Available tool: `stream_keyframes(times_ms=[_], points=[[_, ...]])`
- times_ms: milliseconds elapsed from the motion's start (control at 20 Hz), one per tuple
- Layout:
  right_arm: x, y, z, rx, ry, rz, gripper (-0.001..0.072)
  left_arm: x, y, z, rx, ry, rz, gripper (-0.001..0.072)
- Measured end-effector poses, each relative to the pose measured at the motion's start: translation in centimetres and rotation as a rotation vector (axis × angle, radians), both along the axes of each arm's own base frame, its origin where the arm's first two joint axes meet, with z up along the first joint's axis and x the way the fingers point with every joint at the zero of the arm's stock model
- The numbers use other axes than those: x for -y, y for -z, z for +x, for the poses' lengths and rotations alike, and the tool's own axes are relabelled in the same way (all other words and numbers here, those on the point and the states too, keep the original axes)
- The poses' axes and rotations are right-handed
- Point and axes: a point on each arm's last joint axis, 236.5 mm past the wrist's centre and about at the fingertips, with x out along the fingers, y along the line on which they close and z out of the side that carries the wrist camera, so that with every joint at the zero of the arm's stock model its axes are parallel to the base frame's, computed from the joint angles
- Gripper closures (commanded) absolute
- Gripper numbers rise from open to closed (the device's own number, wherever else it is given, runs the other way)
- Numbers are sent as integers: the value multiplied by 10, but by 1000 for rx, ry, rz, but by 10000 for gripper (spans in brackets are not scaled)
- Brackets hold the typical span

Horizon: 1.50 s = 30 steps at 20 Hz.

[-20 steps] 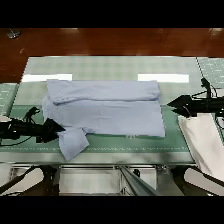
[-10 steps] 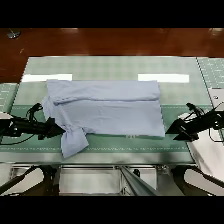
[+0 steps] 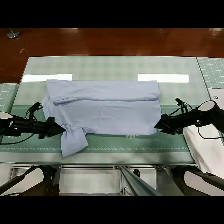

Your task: Fold the shirts.

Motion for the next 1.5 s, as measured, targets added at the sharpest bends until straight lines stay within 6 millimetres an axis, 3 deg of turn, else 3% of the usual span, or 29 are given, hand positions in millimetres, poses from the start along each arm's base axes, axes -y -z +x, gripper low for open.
stream_keyframes(times_ms=[100,250,450,600,800,1000,1050,1100,1150,1250,1350,1500], points=[[-9,-9,7,32,-22,34,697,-4,-5,8,21,-8,5,679],[-7,-28,29,105,-54,34,697,-16,-27,36,97,-39,3,680],[4,-58,80,207,-64,4,697,-43,-61,91,229,-102,53,680],[6,-72,122,270,-77,-11,697,-57,-76,135,294,-120,92,680],[12,-74,179,314,-51,-28,697,-68,-81,197,324,-164,112,680],[13,-64,225,329,-17,-4,694,-67,-63,240,301,-178,107,676],[12,-59,233,326,-5,5,537,-65,-56,247,295,-173,106,548],[11,-55,239,323,3,18,201,-61,-51,251,285,-170,102,114],[9,-52,245,321,11,35,87,-58,-45,255,277,-164,99,5],[7,-50,255,331,22,62,87,-54,-40,257,264,-147,94,6],[19,-56,262,343,34,78,88,-64,-44,255,251,-119,107,6],[48,-56,254,307,38,74,88,-109,-49,233,179,-101,207,6]])
